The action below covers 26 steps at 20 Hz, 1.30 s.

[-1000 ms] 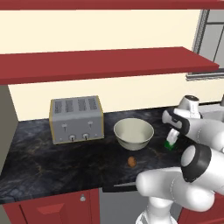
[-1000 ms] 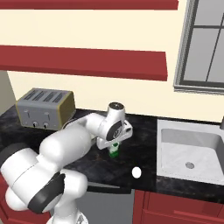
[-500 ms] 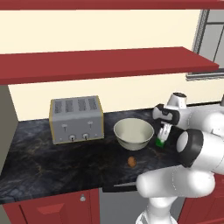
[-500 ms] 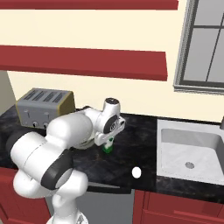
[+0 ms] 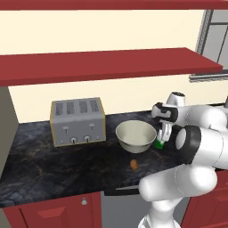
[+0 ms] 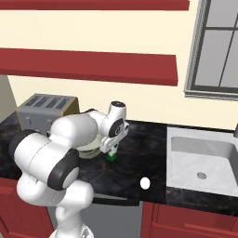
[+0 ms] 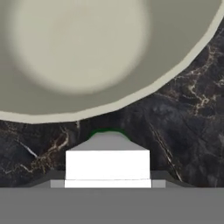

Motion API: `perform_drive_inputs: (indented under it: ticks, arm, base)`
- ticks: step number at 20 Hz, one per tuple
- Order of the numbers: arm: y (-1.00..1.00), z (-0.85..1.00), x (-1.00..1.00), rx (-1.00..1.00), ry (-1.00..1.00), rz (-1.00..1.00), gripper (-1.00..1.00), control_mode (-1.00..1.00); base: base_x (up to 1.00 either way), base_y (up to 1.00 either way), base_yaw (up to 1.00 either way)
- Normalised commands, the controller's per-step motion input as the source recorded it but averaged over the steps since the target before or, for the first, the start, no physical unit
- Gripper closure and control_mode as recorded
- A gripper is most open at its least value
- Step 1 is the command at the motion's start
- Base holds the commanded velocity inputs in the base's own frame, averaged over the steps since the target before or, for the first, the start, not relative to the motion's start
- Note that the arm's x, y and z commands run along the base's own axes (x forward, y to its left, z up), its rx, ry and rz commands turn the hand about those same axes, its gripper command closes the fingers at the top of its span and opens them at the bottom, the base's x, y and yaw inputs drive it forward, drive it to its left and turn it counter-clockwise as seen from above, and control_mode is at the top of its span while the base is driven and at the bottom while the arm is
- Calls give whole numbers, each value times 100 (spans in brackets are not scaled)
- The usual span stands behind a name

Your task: Gather the eggs and milk located in the vicinity of the sink area and place them right next to the bowl.

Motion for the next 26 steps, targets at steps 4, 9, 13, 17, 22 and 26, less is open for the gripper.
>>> perform_drive_inputs:
  ticks: [4,9,13,17,22,26]
  arm:
    - [15,0,0,0,0,9,100,-100]
    - [9,-4,0,0,-4,7,100,-100]
    - [2,-15,0,0,0,6,100,-100]
    - [0,-3,0,0,0,5,100,-100]
    - [0,-4,0,0,0,5,100,-100]
    - [3,-7,0,0,0,5,-100,-100]
  base:
    - [0,0,0]
    - [0,0,0]
    - [0,0,0]
    - [0,0,0]
    - [0,0,0]
    - [0,0,0]
